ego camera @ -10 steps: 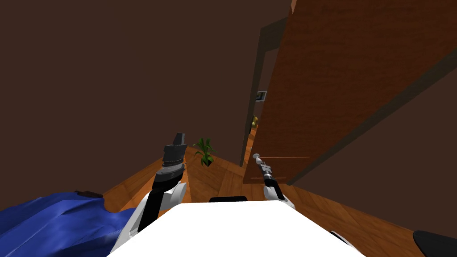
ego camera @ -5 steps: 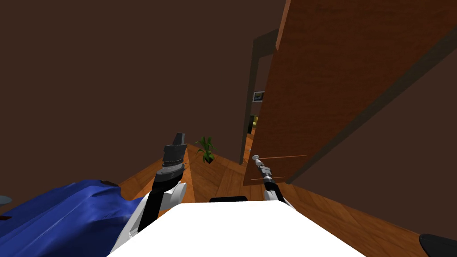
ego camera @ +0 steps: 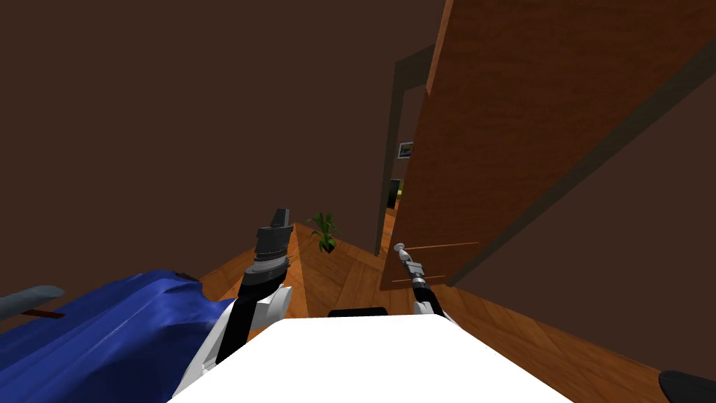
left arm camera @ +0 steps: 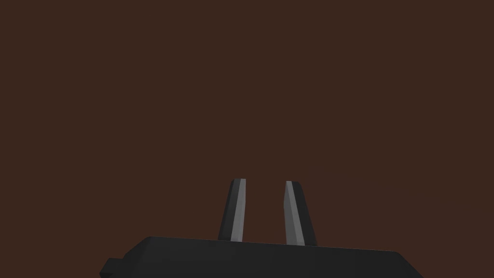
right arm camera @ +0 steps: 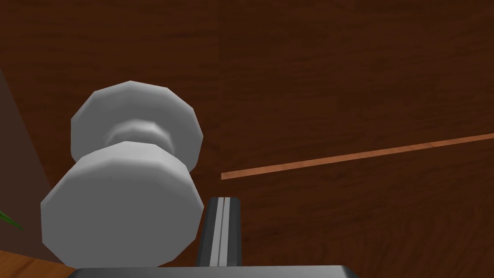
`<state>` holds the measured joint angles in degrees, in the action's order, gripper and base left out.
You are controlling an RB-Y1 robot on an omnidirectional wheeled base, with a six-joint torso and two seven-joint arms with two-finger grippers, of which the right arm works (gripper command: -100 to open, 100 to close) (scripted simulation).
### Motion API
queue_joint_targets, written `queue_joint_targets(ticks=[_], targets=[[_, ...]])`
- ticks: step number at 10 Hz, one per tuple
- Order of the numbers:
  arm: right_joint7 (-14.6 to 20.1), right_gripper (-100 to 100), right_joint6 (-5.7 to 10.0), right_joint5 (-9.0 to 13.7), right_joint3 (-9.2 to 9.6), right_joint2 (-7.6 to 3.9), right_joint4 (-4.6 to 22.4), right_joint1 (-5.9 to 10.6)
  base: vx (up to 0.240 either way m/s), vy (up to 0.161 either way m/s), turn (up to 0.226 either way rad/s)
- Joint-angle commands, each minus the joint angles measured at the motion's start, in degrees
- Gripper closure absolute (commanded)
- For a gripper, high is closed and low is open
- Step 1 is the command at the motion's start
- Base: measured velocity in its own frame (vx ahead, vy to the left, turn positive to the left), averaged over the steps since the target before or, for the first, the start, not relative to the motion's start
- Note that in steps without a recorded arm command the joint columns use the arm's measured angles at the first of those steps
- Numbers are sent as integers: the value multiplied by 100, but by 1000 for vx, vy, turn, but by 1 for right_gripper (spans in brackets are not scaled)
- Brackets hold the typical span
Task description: Pull the door open
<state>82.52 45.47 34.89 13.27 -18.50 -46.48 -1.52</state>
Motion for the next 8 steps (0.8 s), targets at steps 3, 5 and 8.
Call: queue_joint_targets(ticks=[3,5,8], targets=[[77,-100,101,-96,223,81,-91,-20,-78,-28,25],[77,-100,101,-96,223,81,-75,-20,-7,5,7],[108,-100,144,-116,269,76,-104,-38,-19,-19,18]])
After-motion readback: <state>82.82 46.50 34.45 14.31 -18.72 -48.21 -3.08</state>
